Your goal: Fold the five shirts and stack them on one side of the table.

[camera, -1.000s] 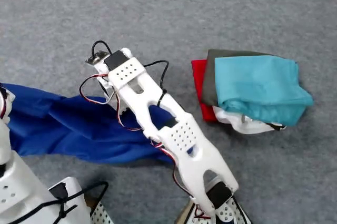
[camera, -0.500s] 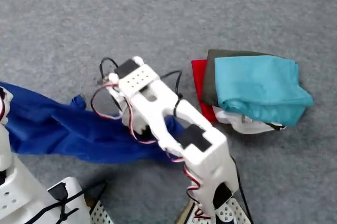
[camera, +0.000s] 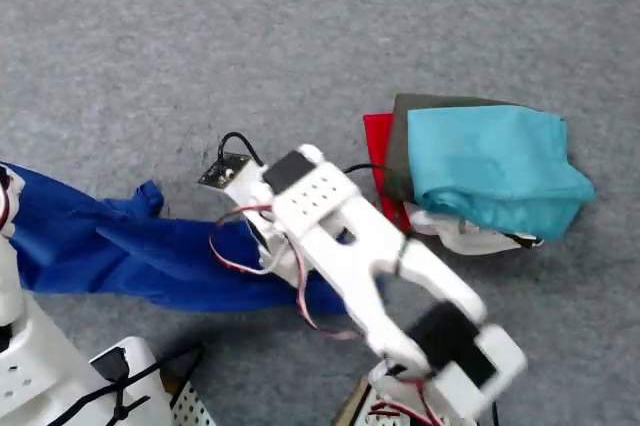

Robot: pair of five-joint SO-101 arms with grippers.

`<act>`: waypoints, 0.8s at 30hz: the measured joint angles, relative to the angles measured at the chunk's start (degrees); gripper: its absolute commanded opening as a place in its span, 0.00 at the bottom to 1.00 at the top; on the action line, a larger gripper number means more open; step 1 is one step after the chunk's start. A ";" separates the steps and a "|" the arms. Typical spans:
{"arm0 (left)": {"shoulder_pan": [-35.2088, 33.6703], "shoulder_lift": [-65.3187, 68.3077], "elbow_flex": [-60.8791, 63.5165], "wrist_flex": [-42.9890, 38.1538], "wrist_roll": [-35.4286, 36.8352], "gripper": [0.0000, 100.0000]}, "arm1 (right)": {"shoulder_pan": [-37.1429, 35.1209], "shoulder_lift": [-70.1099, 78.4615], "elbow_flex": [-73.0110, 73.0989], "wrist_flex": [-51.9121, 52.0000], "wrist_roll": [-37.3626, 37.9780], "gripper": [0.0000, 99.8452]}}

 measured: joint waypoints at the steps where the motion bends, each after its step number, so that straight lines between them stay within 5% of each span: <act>1: 0.00 0.00 0.26 -0.79 0.00 0.02 | 0.00 -2.64 0.79 -0.35 0.44 0.09; 10: 0.00 -0.09 6.59 -4.75 0.00 0.02 | 6.95 -8.97 -1.14 -12.04 0.53 0.06; 18: 0.00 0.00 7.38 -4.75 0.00 0.02 | 7.30 15.30 -16.18 -17.67 -8.18 0.13; 24: 0.00 0.00 7.38 -4.75 0.00 0.02 | 4.40 32.26 -29.01 -9.32 -10.99 0.13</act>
